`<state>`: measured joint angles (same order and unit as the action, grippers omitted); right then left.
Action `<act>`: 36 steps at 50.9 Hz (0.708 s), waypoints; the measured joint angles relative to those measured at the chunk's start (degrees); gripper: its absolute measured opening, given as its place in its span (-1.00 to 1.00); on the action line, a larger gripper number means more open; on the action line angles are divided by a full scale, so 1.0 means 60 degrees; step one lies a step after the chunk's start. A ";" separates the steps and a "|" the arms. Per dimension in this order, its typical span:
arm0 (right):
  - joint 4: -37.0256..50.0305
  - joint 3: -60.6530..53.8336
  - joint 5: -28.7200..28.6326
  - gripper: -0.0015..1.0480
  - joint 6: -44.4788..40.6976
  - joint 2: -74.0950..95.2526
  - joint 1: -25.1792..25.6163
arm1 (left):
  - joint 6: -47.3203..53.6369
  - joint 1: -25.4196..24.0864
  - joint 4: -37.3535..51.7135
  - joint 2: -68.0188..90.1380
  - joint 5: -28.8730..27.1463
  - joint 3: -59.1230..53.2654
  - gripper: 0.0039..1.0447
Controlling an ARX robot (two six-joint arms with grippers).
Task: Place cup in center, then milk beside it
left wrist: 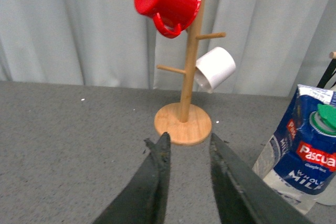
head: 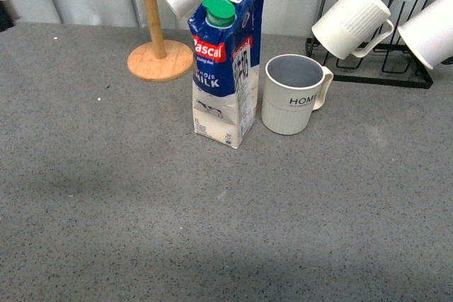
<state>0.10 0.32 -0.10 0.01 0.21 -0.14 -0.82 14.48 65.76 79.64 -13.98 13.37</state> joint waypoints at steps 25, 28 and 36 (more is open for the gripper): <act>0.0000 0.0000 0.0007 0.83 0.0000 0.0000 0.0000 | 0.0062 -0.1402 -0.2459 -0.4149 0.1351 -0.1749 -0.93; 0.0000 0.0000 0.0007 0.83 0.0000 0.0000 0.0000 | 0.0062 -0.1479 -0.2772 -0.4546 0.1439 -0.1825 -0.93; 0.0000 0.0000 0.0007 0.83 0.0000 0.0000 0.0000 | 0.0066 -0.2324 -0.3905 -0.5909 0.2255 -0.2033 -0.93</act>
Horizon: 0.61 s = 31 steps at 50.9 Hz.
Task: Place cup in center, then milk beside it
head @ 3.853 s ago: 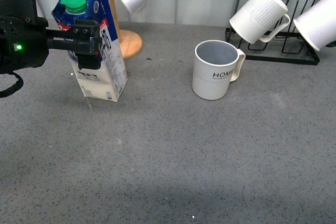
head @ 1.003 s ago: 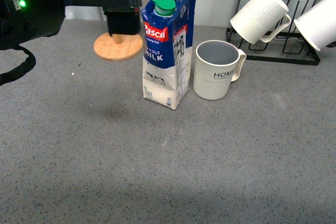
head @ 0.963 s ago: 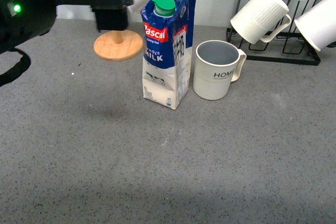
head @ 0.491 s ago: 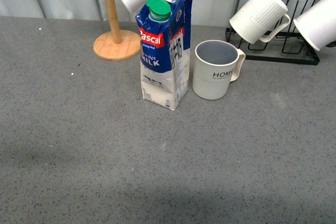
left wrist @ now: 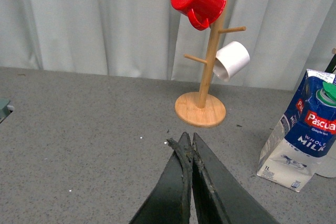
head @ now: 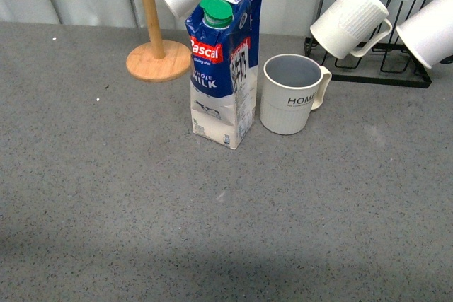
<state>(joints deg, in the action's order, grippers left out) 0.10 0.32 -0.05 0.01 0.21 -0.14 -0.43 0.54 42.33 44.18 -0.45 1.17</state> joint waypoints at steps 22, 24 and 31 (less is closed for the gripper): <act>0.0000 0.0000 0.0000 0.83 0.0000 0.0000 0.0000 | 0.0004 -0.0066 -0.2470 -0.2750 0.0051 -0.0007 -0.93; 0.0000 0.0000 0.0000 0.83 0.0000 0.0000 0.0000 | 0.0004 -0.0066 -0.2616 -0.2911 0.0051 -0.0007 -0.93; 0.0000 0.0000 0.0000 0.83 0.0000 0.0000 0.0000 | 0.0004 -0.0066 -0.3144 -0.3472 0.0055 -0.0007 -0.93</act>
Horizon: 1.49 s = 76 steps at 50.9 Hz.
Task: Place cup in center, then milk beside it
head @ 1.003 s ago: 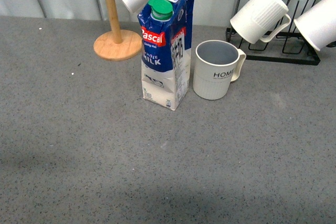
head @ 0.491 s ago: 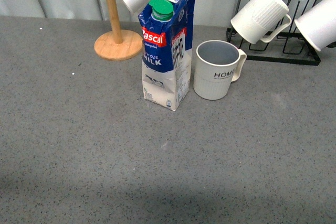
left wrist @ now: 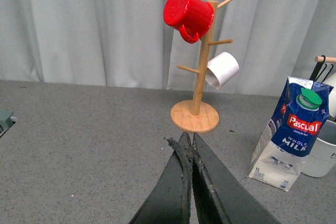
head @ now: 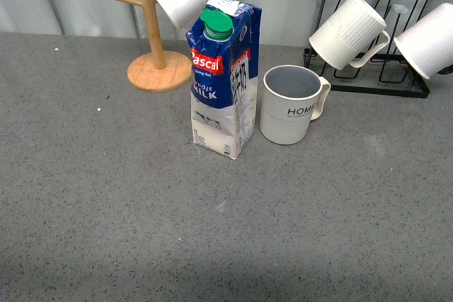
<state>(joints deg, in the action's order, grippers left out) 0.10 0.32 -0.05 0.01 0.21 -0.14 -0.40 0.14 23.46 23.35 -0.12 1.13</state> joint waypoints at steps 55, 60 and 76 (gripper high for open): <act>0.0000 0.0000 0.0000 0.83 0.0000 0.0000 0.0000 | 0.0000 0.0000 -0.3891 -0.3840 0.0022 0.0000 -0.78; 0.0000 0.0000 0.0000 0.83 0.0000 0.0000 0.0000 | 0.0000 0.0000 -0.3891 -0.3843 0.0022 0.0000 -0.51; 0.0000 0.0000 0.0000 0.83 0.0000 0.0000 0.0000 | 0.0000 0.0000 -0.3891 -0.3850 0.0022 0.0000 0.46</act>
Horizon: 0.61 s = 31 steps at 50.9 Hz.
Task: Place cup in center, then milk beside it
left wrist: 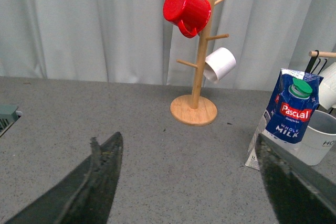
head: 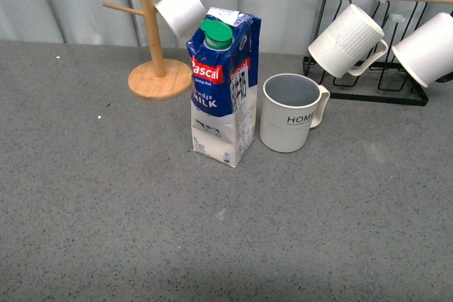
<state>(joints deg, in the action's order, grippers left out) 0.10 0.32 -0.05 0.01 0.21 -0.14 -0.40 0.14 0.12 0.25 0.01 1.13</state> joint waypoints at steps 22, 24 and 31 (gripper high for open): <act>0.0000 0.0000 0.0000 0.83 0.0000 0.0000 0.0000 | 0.0018 0.0000 0.0000 0.0000 0.0000 0.0000 0.88; 0.0000 0.0000 0.0000 0.83 0.0000 0.0000 0.0000 | 0.0018 0.0000 0.0000 0.0000 0.0000 0.0000 0.88; 0.0000 0.0000 0.0000 0.83 0.0000 0.0000 0.0000 | 0.0018 0.0000 0.0000 0.0000 0.0000 0.0000 0.88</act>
<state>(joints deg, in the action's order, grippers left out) 0.10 0.32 -0.05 0.01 0.21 -0.14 -0.30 0.14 0.12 0.25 0.01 1.13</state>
